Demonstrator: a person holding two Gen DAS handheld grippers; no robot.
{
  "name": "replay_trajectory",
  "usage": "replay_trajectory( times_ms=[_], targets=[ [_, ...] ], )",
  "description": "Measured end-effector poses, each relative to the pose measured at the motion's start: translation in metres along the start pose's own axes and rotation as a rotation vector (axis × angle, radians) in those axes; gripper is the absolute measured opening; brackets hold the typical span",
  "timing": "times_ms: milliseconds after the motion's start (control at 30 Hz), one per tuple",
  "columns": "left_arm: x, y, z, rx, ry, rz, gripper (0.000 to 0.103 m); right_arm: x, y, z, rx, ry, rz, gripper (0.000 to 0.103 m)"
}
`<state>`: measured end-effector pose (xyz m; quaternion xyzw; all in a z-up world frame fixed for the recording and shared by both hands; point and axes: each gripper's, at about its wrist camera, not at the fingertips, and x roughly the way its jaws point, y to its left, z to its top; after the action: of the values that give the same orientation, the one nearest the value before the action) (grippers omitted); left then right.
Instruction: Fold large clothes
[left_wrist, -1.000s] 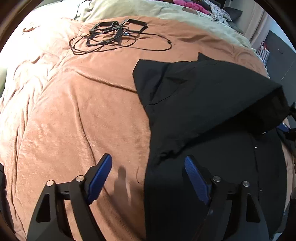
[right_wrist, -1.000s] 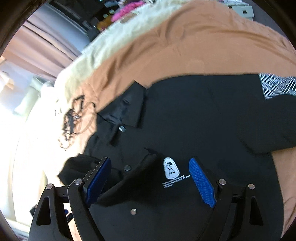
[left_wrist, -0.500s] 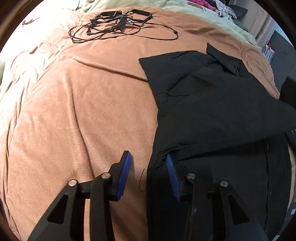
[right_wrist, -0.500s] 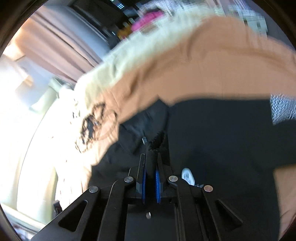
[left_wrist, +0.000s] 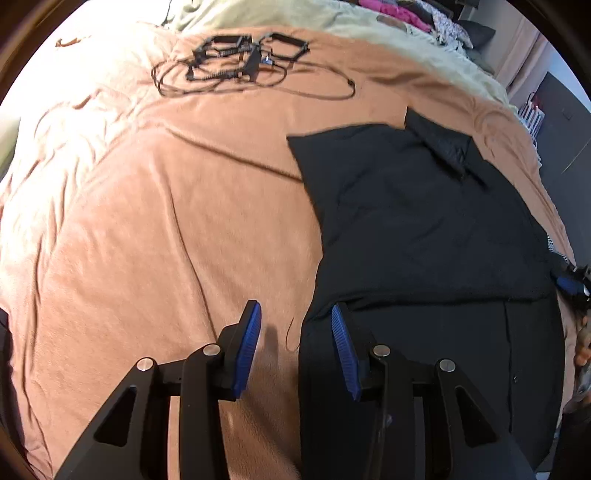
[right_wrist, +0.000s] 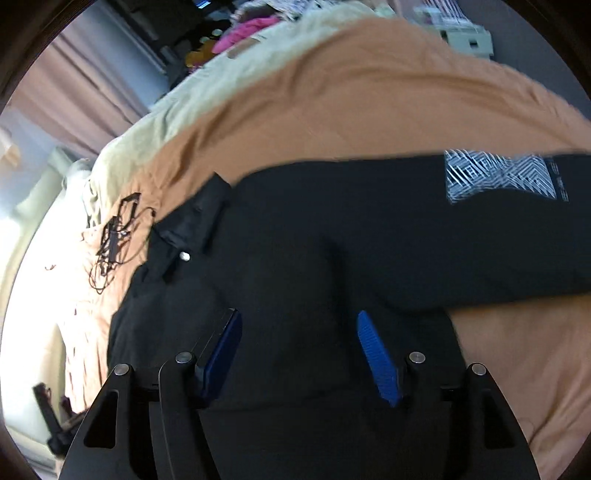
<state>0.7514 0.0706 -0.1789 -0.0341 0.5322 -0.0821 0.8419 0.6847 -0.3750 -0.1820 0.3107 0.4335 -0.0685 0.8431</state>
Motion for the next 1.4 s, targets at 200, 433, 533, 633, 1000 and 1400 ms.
replay_trajectory(
  times_ms=[200, 433, 533, 633, 1000, 1400],
  targets=[
    [0.007, -0.021, 0.010, 0.002, -0.017, 0.004, 0.041, 0.021, -0.018, -0.006, 0.034, 0.078, 0.029, 0.060],
    [0.034, -0.067, 0.012, 0.077, 0.011, -0.012, 0.041, 0.028, -0.013, -0.013, -0.045, 0.102, -0.001, 0.020],
    [0.041, -0.089, 0.010, 0.103, 0.018, -0.035, 0.041, 0.008, -0.023, -0.005, -0.059, 0.075, -0.007, 0.024],
    [0.050, -0.111, 0.007, 0.115, 0.030, -0.064, 0.041, -0.022, -0.046, 0.006, -0.045, 0.025, -0.029, 0.044],
    [0.072, -0.188, 0.001, 0.210, 0.060, -0.125, 0.041, -0.142, -0.208, 0.033, 0.134, -0.129, -0.215, 0.063],
    [0.044, -0.229, 0.000, 0.267, 0.058, -0.151, 0.041, -0.218, -0.361, 0.007, 0.362, -0.193, -0.358, 0.063]
  ],
)
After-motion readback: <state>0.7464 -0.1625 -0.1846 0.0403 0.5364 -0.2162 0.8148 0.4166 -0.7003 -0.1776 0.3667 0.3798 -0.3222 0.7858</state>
